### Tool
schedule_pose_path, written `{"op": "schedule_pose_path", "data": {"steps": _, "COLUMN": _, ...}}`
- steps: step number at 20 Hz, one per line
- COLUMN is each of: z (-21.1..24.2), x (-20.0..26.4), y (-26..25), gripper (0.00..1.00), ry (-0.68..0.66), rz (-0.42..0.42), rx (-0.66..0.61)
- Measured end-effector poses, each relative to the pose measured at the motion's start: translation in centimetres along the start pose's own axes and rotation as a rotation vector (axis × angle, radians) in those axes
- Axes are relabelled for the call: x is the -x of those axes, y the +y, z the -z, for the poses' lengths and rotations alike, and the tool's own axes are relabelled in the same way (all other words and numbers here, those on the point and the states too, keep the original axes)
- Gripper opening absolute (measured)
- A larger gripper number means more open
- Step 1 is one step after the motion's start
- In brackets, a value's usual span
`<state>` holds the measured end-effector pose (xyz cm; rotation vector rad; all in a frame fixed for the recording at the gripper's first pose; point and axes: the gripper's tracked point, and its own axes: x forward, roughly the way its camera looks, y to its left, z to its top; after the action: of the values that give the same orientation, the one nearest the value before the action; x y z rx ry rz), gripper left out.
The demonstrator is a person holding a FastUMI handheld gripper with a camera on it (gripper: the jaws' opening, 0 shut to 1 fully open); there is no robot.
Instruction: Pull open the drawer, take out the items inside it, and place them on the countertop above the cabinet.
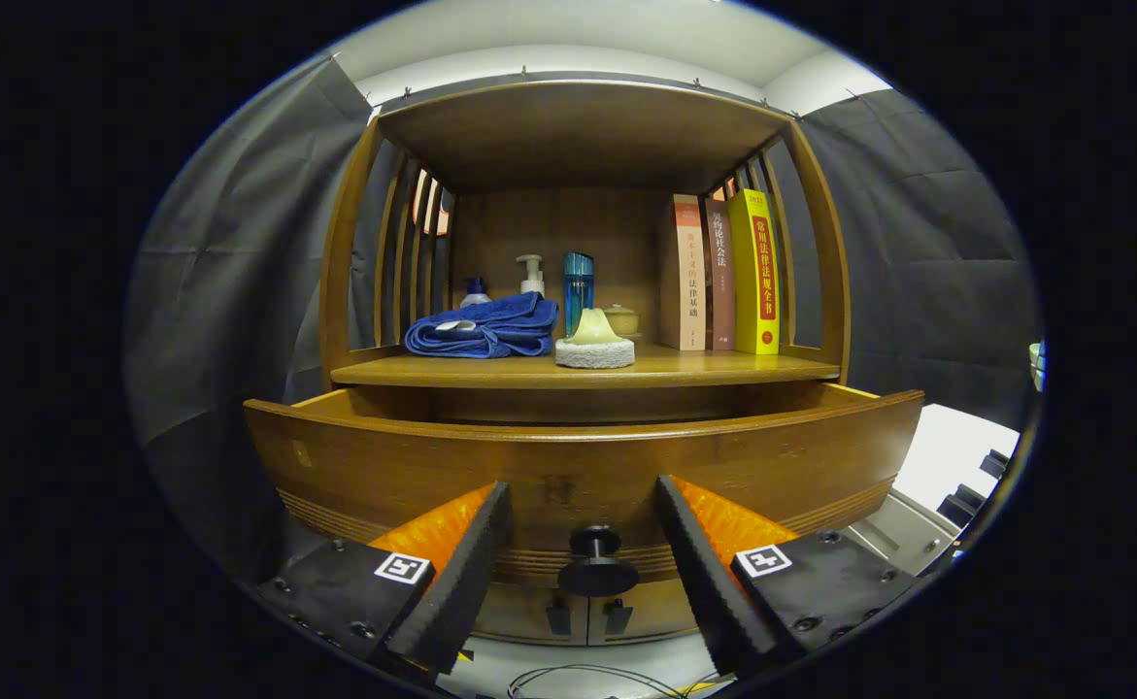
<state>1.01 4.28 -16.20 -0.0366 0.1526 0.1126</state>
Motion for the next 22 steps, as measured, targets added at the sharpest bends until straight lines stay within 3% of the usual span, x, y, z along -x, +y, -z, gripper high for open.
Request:
{"op": "schedule_pose_path", "data": {"steps": 7, "z": -0.1, "x": -5.3, "y": -0.2, "gripper": 0.99, "ry": 0.038, "rz": 0.003, "rx": 0.01}}
{"op": "schedule_pose_path", "data": {"steps": 13, "z": 2.8, "x": -8.6, "y": -0.1, "gripper": 0.99, "ry": 0.087, "rz": 0.008, "rx": -0.003}}
{"op": "schedule_pose_path", "data": {"steps": 22, "z": 3.0, "x": -11.2, "y": 0.1, "gripper": 0.99, "ry": 0.087, "rz": 0.015, "rx": -0.01}}
